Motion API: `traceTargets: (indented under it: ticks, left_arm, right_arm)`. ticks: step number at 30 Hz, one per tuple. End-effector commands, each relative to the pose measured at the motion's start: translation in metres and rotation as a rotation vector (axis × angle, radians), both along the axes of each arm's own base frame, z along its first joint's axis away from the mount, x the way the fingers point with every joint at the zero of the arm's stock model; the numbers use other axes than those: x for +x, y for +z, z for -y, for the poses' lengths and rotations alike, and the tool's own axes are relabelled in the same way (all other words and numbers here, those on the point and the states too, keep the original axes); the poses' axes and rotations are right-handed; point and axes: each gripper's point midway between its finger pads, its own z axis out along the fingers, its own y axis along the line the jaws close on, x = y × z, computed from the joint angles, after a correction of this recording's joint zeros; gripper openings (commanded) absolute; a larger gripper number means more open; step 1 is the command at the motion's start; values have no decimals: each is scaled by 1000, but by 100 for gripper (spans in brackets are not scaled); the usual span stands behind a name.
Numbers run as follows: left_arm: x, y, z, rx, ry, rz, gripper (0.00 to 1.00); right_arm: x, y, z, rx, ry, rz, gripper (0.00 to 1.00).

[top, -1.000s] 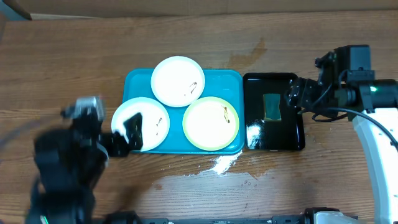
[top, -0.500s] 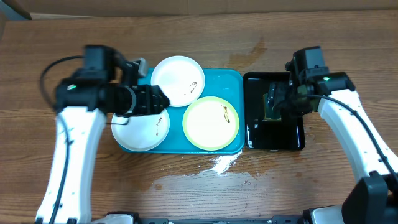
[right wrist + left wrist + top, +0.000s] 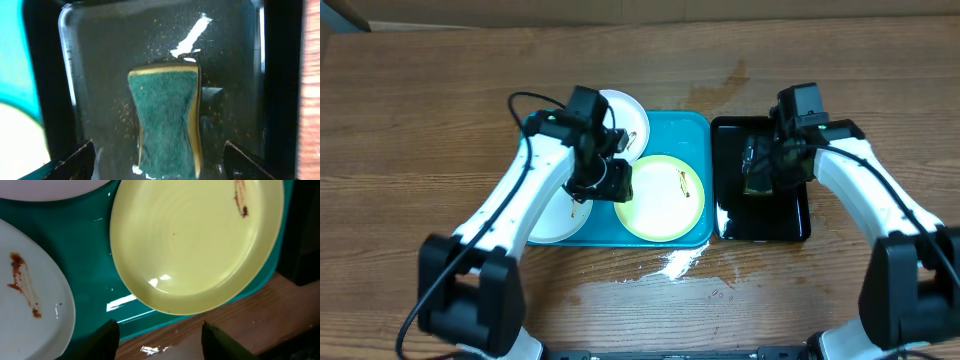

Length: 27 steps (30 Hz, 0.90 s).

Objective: Clean dirty plates on tray and stack at the side

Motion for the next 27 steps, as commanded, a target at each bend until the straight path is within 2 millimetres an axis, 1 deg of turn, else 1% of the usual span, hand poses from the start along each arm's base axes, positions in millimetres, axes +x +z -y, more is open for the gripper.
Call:
traceTargets:
  ticks: [1, 2, 3, 6, 7, 15, 22, 25, 27]
  left_arm:
    - [2, -20, -6, 62, 19, -31, 56]
    - [2, -22, -7, 68, 20, -33, 57]
    - [3, -30, -8, 84, 25, -48, 57]
    - [3, -41, -8, 92, 25, -69, 57]
    - [4, -45, -8, 94, 24, -75, 57]
    - [17, -47, -3, 78, 24, -26, 57]
    - [21, -48, -1, 71, 47, -11, 56]
    - [21, -52, -1, 82, 51, -6, 55]
    - [18, -60, -8, 128, 84, -7, 54]
  right_arm:
    - [3, -17, 0, -11, 4, -17, 82]
    - [5, -19, 0, -11, 4, -15, 82]
    - [10, -23, -1, -9, 4, -4, 82]
    - [17, -27, -2, -6, 4, 15, 81]
    - [20, -29, -3, -6, 3, 24, 79]
    - [29, -29, -2, -12, 0, 54, 77]
    - [33, -28, -2, -15, -2, 74, 75]
    - [33, -28, -1, -16, -2, 73, 73]
    - [33, -31, -1, -15, -3, 80, 73]
